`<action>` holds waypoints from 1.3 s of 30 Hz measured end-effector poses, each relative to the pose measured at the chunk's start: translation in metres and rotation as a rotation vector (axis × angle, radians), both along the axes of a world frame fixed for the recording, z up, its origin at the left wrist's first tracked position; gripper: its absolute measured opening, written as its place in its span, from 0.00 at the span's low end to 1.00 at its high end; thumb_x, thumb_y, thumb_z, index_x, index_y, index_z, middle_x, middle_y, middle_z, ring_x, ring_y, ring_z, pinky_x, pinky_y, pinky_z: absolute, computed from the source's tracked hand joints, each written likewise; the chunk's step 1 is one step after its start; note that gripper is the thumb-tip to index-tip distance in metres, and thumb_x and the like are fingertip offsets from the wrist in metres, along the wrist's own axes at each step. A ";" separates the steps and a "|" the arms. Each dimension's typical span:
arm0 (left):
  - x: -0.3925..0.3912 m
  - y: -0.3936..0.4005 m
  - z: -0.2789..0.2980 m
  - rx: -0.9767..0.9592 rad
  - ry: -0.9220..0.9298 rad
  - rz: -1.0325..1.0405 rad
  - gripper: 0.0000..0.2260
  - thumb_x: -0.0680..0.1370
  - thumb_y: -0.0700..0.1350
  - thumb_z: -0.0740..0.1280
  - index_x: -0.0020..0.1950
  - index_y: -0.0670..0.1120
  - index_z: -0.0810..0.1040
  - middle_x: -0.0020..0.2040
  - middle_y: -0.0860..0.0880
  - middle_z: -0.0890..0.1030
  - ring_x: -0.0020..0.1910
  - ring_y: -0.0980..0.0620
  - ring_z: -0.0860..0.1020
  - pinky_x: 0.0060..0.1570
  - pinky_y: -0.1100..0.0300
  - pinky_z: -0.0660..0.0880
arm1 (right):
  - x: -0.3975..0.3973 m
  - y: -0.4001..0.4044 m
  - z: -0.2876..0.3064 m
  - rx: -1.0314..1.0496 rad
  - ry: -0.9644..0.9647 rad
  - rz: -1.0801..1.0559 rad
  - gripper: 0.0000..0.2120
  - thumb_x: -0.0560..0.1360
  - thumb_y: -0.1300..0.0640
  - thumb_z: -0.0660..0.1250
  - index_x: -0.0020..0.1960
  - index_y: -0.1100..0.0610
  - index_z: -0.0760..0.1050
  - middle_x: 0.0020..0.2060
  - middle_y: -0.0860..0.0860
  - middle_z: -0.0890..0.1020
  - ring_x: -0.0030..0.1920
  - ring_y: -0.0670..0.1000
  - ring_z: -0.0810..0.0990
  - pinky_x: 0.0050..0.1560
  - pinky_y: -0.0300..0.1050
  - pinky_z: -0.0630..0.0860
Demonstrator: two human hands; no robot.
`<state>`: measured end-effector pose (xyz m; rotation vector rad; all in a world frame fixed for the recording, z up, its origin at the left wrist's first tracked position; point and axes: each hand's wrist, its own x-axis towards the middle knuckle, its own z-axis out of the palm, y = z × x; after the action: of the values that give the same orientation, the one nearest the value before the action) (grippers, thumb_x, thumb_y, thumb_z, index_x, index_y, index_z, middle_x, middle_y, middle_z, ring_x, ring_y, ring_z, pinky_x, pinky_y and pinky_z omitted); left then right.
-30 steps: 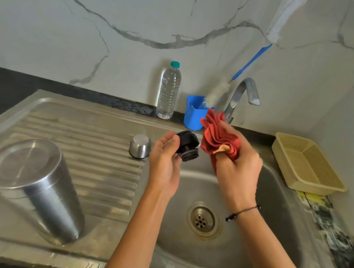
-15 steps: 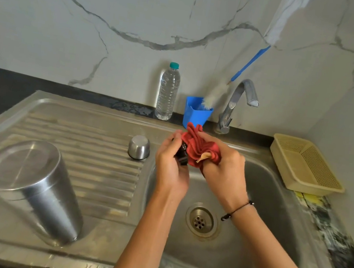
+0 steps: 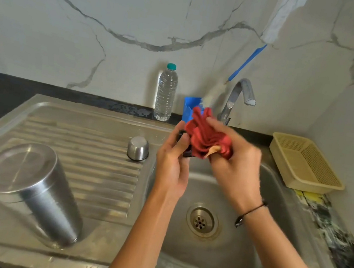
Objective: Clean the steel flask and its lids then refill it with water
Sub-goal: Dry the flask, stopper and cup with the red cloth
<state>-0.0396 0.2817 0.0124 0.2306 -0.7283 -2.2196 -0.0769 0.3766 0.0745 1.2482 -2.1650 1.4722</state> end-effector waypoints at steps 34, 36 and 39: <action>0.007 -0.008 -0.018 0.248 -0.109 -0.153 0.16 0.83 0.43 0.53 0.53 0.39 0.79 0.47 0.44 0.84 0.48 0.49 0.81 0.50 0.58 0.77 | 0.002 -0.015 -0.040 0.105 0.084 0.010 0.28 0.64 0.53 0.54 0.59 0.57 0.79 0.60 0.54 0.79 0.57 0.53 0.80 0.51 0.47 0.79; 0.006 -0.006 -0.018 0.263 -0.094 -0.172 0.19 0.83 0.47 0.52 0.55 0.38 0.78 0.50 0.42 0.83 0.52 0.47 0.80 0.56 0.56 0.74 | -0.001 -0.011 -0.039 0.088 -0.045 0.000 0.26 0.65 0.54 0.56 0.59 0.57 0.78 0.57 0.53 0.81 0.54 0.51 0.81 0.52 0.43 0.78; 0.004 -0.003 -0.017 0.239 -0.112 -0.186 0.21 0.83 0.50 0.50 0.55 0.38 0.78 0.52 0.42 0.83 0.52 0.48 0.80 0.56 0.55 0.73 | -0.008 -0.005 -0.040 0.136 -0.180 -0.034 0.23 0.68 0.66 0.63 0.60 0.53 0.78 0.47 0.51 0.85 0.46 0.50 0.82 0.50 0.43 0.77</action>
<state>-0.0360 0.2788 -0.0050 0.4233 -0.5609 -2.4889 -0.0848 0.3715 0.0348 1.1537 -2.4267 1.4988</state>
